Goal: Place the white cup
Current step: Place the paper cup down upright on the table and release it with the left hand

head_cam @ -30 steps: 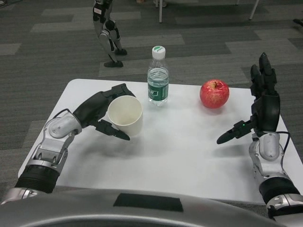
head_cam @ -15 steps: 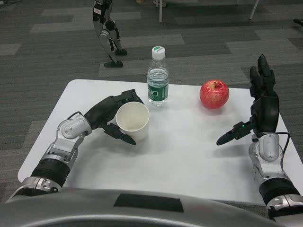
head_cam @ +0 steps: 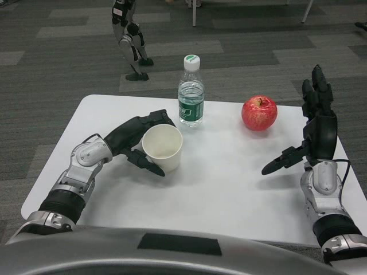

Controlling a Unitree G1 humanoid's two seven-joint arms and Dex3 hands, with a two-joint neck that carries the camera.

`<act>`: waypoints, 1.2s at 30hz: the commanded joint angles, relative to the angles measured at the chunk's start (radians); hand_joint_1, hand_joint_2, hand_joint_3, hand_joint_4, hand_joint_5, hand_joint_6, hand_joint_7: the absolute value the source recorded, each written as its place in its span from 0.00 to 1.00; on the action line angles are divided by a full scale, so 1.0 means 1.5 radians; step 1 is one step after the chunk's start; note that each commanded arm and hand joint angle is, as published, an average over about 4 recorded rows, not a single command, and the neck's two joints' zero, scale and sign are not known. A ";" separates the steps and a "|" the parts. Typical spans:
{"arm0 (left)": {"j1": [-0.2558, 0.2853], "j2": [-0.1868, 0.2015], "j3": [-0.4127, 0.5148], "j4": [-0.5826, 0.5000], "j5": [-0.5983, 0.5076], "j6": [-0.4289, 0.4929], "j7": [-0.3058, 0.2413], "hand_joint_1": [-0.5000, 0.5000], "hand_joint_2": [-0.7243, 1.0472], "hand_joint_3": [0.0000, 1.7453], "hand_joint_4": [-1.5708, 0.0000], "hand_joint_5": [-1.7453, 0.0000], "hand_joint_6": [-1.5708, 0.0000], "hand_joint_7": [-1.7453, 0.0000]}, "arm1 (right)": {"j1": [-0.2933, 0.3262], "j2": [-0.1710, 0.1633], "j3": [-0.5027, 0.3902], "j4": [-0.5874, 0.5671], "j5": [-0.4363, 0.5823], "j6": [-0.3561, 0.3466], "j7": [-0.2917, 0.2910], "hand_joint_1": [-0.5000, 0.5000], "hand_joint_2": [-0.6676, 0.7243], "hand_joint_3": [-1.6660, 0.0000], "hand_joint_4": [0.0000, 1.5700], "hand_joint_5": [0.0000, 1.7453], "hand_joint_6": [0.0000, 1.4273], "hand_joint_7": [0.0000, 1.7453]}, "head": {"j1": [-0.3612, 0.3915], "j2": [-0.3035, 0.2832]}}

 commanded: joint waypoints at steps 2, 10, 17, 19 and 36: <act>-0.005 0.003 -0.001 0.005 0.005 0.003 -0.001 0.00 0.69 0.05 1.00 0.29 0.95 0.35 | -0.009 0.004 -0.008 0.000 0.003 0.000 -0.002 0.08 0.99 1.00 0.00 0.00 0.00 0.00 | 0.002 0.000; 0.004 0.003 0.007 0.001 0.002 0.004 -0.003 0.00 0.75 0.05 1.00 0.29 1.00 0.51 | -0.010 0.004 -0.008 0.001 0.003 0.000 -0.002 0.08 1.00 1.00 0.00 0.00 0.00 0.00 | 0.006 -0.004; 0.013 0.006 0.016 -0.005 0.001 0.006 -0.012 0.00 0.69 0.05 1.00 0.29 1.00 0.57 | -0.010 0.004 -0.009 0.005 0.003 -0.001 -0.002 0.09 1.00 1.00 0.00 0.00 0.00 0.00 | 0.008 -0.009; 0.013 0.007 0.018 -0.006 0.000 0.006 -0.015 0.00 0.64 0.05 1.00 0.31 1.00 0.59 | -0.011 0.005 -0.008 0.008 0.003 0.000 -0.002 0.10 1.00 1.00 0.00 0.00 0.00 0.00 | 0.009 -0.011; 0.046 0.017 0.061 -0.079 0.006 0.036 -0.045 0.00 0.55 0.05 1.00 0.47 1.00 0.64 | -0.027 0.006 -0.006 0.031 0.003 0.000 -0.002 0.08 1.00 1.00 0.00 0.00 0.00 0.00 | 0.026 -0.023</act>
